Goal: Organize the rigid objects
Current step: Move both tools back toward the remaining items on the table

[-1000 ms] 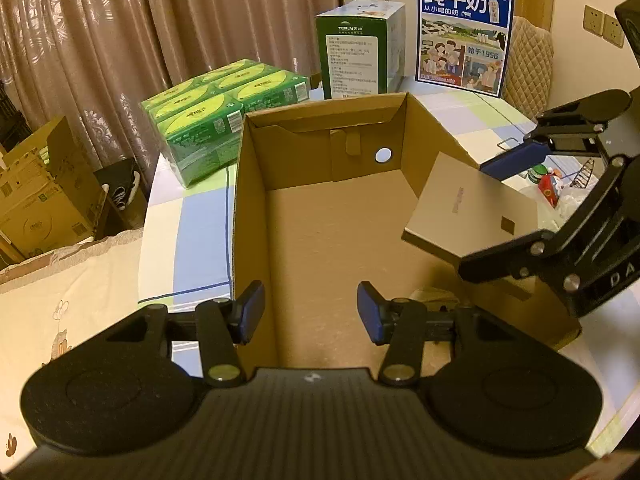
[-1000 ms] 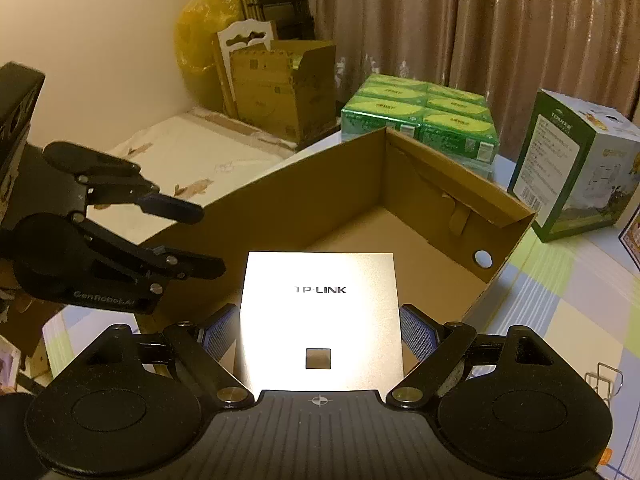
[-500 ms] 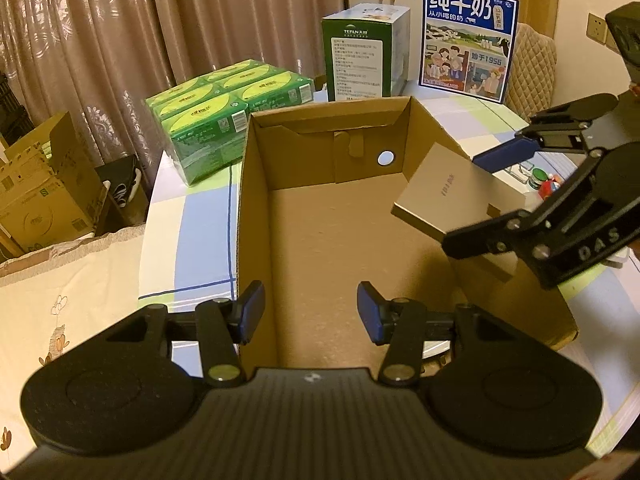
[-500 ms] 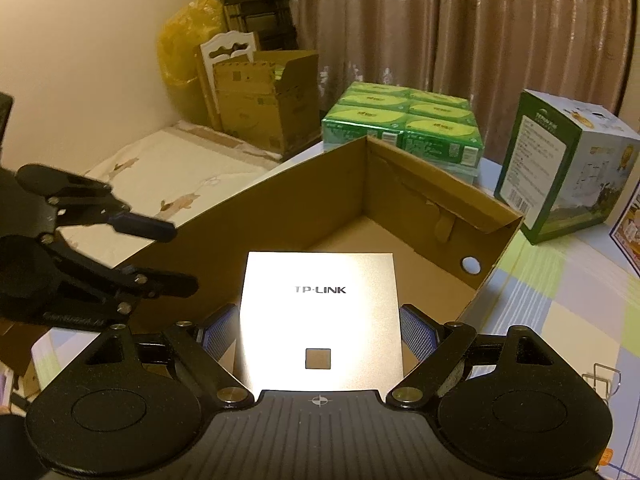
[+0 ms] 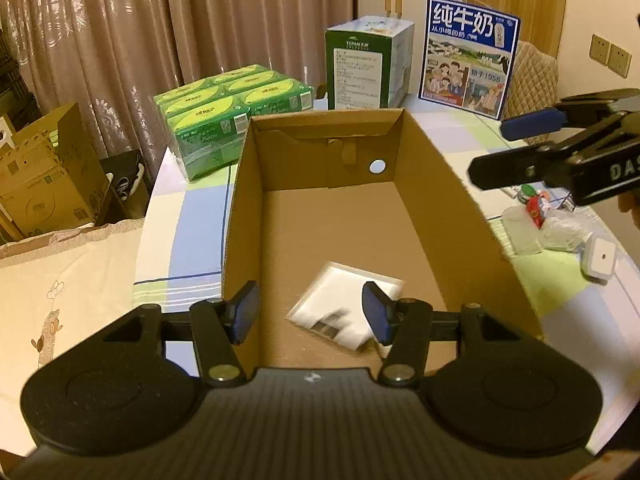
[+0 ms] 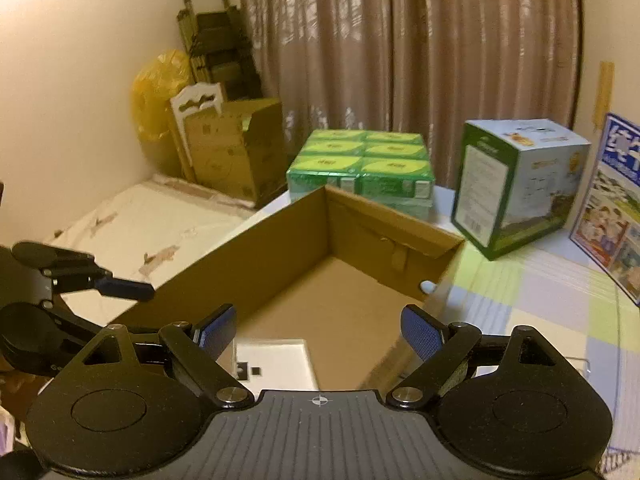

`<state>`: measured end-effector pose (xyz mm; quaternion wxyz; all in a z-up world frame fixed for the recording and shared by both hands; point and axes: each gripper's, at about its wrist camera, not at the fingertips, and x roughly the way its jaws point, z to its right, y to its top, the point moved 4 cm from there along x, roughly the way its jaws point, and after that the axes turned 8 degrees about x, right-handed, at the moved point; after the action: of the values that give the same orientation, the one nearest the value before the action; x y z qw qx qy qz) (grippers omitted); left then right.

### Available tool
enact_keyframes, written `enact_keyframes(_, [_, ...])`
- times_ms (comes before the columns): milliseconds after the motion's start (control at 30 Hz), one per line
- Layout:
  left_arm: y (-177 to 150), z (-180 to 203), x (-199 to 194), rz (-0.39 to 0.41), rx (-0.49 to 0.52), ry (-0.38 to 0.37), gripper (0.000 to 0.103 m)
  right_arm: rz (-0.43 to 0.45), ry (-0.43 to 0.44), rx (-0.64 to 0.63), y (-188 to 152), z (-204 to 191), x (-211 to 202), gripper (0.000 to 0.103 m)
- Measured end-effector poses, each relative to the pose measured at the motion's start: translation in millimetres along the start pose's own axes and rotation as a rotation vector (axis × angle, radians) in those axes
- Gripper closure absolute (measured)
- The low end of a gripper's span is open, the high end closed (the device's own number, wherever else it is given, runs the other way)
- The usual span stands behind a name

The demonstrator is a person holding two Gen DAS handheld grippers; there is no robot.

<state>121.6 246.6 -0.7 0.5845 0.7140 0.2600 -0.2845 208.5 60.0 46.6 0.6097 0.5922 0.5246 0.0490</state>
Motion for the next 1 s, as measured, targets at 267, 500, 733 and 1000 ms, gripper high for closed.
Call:
enact_keyframes(267, [8,24,-35,0.038,-0.003,0.001,0.051,0.059,-0.047,0.083,-15,12,-69,0.017])
enact_keyframes(500, [13,60,-63,0.065,0.004,-0.015,0.047,0.071,-0.129,0.148,-52,30,-126,0.017])
enact_keyframes(733, [17,101,-82,0.083,-0.002,-0.043,0.042,0.075,-0.213,0.194,-89,43,-177,0.017])
enact_keyframes(1000, [17,142,-92,0.102,-0.004,-0.086,0.028,0.112,-0.283,0.286,-124,68,-227,0.017])
